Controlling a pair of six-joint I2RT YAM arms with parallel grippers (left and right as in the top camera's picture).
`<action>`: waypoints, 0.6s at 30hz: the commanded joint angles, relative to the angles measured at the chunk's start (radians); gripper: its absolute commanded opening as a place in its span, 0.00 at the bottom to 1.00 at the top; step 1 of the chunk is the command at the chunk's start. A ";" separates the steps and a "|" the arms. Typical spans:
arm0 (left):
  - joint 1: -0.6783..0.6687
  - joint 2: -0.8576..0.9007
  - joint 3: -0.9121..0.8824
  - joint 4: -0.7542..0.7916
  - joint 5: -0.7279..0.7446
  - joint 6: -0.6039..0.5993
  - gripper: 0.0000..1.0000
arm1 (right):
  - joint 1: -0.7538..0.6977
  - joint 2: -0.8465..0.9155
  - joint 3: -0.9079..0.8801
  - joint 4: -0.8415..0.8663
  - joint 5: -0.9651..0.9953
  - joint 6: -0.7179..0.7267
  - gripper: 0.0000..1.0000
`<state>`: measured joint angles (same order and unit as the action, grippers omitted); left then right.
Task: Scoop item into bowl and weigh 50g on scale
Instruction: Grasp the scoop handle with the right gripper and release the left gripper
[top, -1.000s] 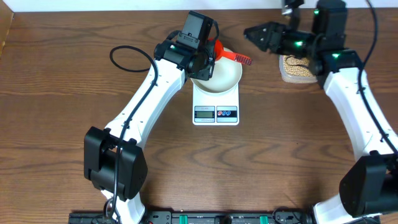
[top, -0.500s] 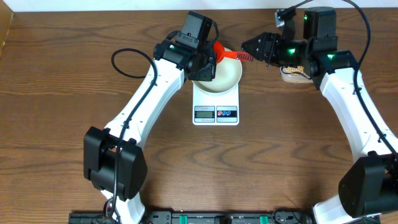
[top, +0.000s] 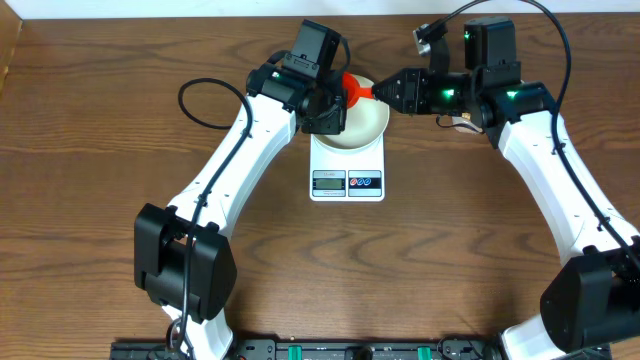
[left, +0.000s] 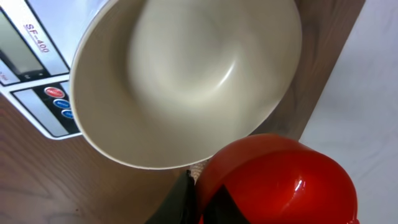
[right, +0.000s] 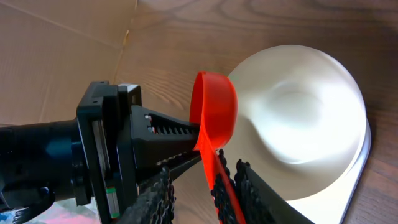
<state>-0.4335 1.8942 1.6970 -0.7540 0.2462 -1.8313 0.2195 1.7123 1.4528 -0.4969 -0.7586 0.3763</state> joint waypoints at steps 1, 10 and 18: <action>0.003 -0.026 0.026 -0.009 0.009 -0.003 0.07 | 0.001 -0.004 0.012 0.000 -0.023 -0.046 0.30; 0.003 -0.026 0.026 -0.010 0.042 0.001 0.07 | 0.003 -0.004 0.012 -0.047 -0.037 -0.113 0.22; 0.002 -0.026 0.026 -0.027 0.042 0.001 0.07 | 0.003 -0.004 0.012 -0.065 -0.037 -0.120 0.15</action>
<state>-0.4328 1.8942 1.6970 -0.7780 0.2787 -1.8332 0.2195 1.7123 1.4528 -0.5575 -0.7696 0.2798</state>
